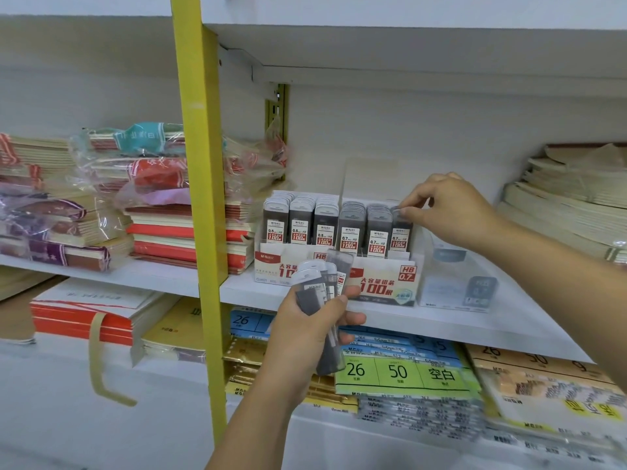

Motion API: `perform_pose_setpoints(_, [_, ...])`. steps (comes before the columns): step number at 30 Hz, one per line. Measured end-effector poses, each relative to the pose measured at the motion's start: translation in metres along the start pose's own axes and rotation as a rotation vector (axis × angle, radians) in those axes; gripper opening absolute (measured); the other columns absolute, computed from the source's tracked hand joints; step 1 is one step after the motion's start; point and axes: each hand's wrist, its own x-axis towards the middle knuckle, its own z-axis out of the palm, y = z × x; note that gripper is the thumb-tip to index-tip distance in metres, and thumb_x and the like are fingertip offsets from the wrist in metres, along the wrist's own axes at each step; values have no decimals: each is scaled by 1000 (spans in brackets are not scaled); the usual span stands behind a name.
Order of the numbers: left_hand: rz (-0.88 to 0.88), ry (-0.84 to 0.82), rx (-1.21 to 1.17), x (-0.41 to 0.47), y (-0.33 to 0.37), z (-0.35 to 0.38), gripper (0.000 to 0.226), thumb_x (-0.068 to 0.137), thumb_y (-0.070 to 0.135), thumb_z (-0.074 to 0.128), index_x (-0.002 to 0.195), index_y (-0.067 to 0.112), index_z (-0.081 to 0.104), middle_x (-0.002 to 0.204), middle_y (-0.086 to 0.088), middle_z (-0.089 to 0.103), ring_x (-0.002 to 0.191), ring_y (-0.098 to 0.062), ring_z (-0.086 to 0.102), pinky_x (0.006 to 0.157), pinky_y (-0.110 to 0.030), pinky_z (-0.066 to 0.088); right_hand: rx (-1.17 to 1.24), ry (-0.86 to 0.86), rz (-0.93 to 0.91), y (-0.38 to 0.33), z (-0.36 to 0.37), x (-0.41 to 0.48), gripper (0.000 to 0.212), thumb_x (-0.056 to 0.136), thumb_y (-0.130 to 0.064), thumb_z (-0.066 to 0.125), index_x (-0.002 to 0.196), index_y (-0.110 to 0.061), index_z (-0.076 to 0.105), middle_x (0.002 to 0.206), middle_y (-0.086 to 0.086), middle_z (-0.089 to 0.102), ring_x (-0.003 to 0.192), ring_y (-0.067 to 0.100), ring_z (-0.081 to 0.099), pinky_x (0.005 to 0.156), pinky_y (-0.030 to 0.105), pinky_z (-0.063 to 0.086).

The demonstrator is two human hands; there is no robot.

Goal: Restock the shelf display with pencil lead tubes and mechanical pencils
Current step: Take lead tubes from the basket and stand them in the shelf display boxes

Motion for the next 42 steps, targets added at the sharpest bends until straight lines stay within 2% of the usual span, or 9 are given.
perform_pose_setpoints(8, [-74, 25, -23, 0, -2, 4, 26, 91, 25, 72, 114, 34, 62, 92, 5, 79, 82, -14, 77, 85, -43, 61, -57, 171, -15, -8, -3, -13, 18, 93, -29, 61, 106, -24, 72, 96, -5, 51, 101, 13, 40, 85, 24, 32])
perform_pose_setpoints(10, [-66, 8, -36, -1, 0, 5, 25, 92, 25, 72, 114, 31, 63, 93, 3, 79, 84, -17, 77, 85, -43, 62, 147, 237, -39, -21, -10, -34, 14, 93, -28, 58, 101, -30, 70, 90, -12, 59, 86, 3, 51, 75, 11, 37])
perform_pose_setpoints(12, [-38, -11, -63, -3, 2, 7, 23, 92, 21, 72, 113, 29, 66, 97, 1, 79, 90, -18, 77, 79, -36, 63, 462, 85, -19, -39, -10, -62, 11, 88, -36, 57, 92, -40, 65, 78, -15, 65, 73, -4, 58, 62, 6, 45])
perform_pose_setpoints(16, [-6, -62, -83, -9, 5, 12, 26, 90, 19, 73, 115, 25, 68, 103, -3, 79, 97, -22, 76, 79, -36, 62, 712, -245, 67, -62, 13, -96, 19, 87, -33, 66, 105, -38, 67, 92, -10, 71, 83, 10, 67, 74, 28, 58])
perform_pose_setpoints(24, [-118, -127, -153, -11, 7, 2, 24, 94, 15, 68, 117, 23, 69, 111, -4, 77, 101, -25, 75, 63, -33, 62, 1119, -47, 230, -45, 8, -105, 24, 88, 1, 63, 105, -16, 62, 83, 8, 74, 60, 17, 64, 54, 23, 54])
perform_pose_setpoints(29, [-66, 24, -5, -9, 3, -3, 23, 90, 22, 73, 112, 29, 67, 84, -1, 78, 68, -16, 69, 58, -26, 54, 938, -202, 206, -40, 10, -117, 28, 87, 1, 64, 100, -23, 69, 94, -1, 74, 72, 18, 71, 65, 23, 56])
perform_pose_setpoints(35, [27, 78, 196, -7, 6, -5, 21, 87, 30, 76, 102, 34, 61, 64, 6, 70, 49, -7, 63, 47, -11, 47, 491, -259, 28, -46, 8, -110, 14, 76, -26, 80, 83, -31, 68, 85, -20, 69, 80, -1, 64, 73, 19, 53])
perform_pose_setpoints(39, [53, 47, 214, -8, 9, -3, 22, 86, 41, 75, 103, 39, 61, 71, 3, 73, 52, -6, 65, 48, -8, 47, 376, -361, -125, -57, 13, -100, 45, 84, -21, 73, 112, -50, 53, 99, -23, 60, 92, -7, 58, 81, 17, 48])
perform_pose_setpoints(42, [39, 72, 120, -9, 14, -10, 19, 88, 41, 74, 102, 42, 61, 75, -1, 76, 53, -9, 64, 50, -13, 50, 505, -365, -133, -64, 8, -87, 65, 89, -11, 66, 125, -58, 42, 95, -21, 55, 77, 5, 65, 65, 25, 55])
